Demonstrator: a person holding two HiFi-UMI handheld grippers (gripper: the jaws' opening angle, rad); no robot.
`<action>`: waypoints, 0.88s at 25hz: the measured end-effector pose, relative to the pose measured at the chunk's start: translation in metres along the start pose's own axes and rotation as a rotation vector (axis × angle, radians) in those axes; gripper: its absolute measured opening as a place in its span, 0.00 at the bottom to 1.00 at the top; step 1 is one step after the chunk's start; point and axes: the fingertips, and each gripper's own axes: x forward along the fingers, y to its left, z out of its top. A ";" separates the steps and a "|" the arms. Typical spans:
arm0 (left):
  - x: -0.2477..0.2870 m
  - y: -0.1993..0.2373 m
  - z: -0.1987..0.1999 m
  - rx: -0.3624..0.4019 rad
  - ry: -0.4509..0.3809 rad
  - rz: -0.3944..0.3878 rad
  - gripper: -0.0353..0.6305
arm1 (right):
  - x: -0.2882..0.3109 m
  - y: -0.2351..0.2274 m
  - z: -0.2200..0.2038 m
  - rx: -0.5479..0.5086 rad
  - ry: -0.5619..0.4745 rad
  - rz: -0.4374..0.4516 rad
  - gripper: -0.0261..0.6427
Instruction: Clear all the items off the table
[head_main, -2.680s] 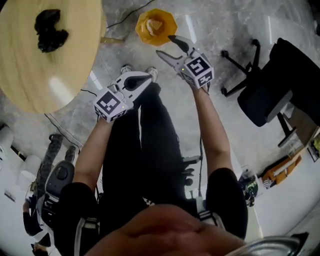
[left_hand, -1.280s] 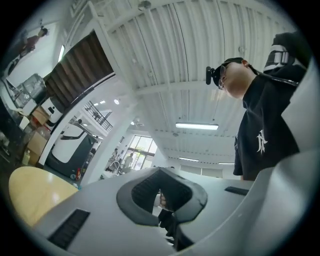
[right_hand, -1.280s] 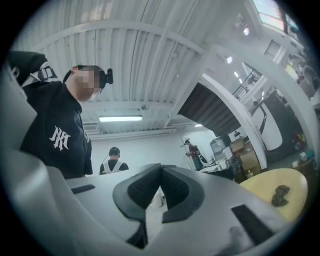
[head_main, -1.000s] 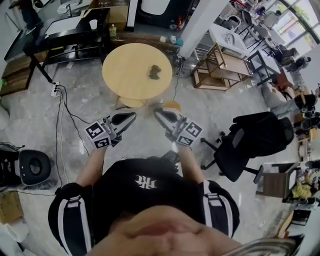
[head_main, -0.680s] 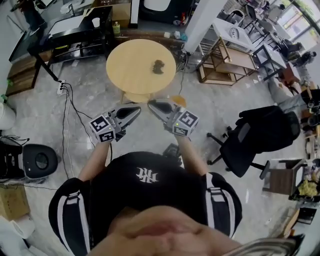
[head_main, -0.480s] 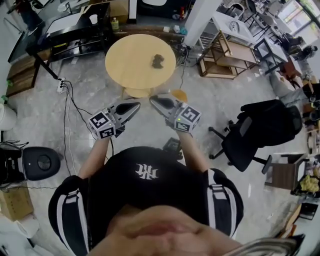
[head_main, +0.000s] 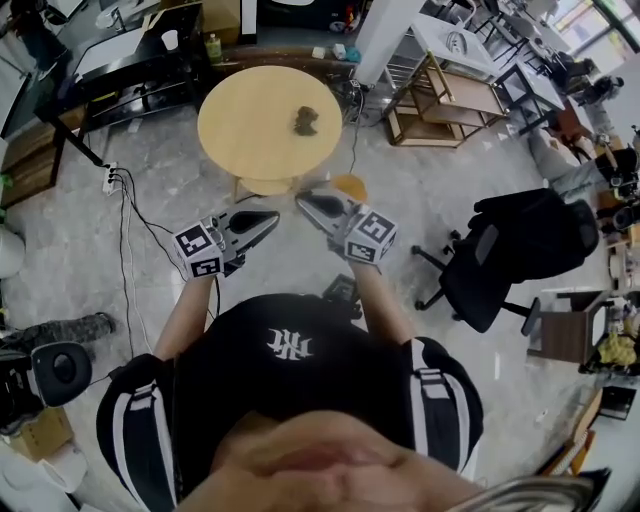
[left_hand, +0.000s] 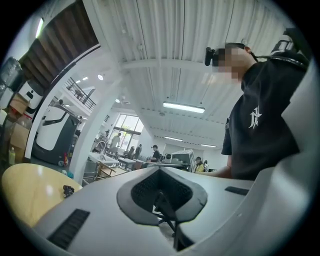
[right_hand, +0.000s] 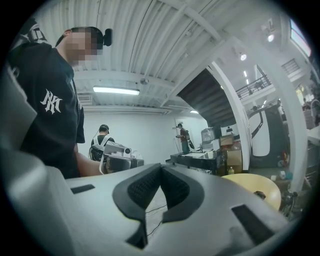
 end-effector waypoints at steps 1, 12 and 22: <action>-0.002 0.005 0.000 0.003 -0.001 0.000 0.07 | 0.002 -0.002 -0.002 0.004 0.008 -0.008 0.05; -0.023 0.060 -0.011 -0.005 0.005 0.063 0.07 | 0.009 -0.034 -0.015 -0.034 0.088 -0.117 0.05; 0.015 0.158 -0.026 -0.054 0.021 0.102 0.07 | 0.029 -0.166 -0.046 0.007 0.081 -0.078 0.12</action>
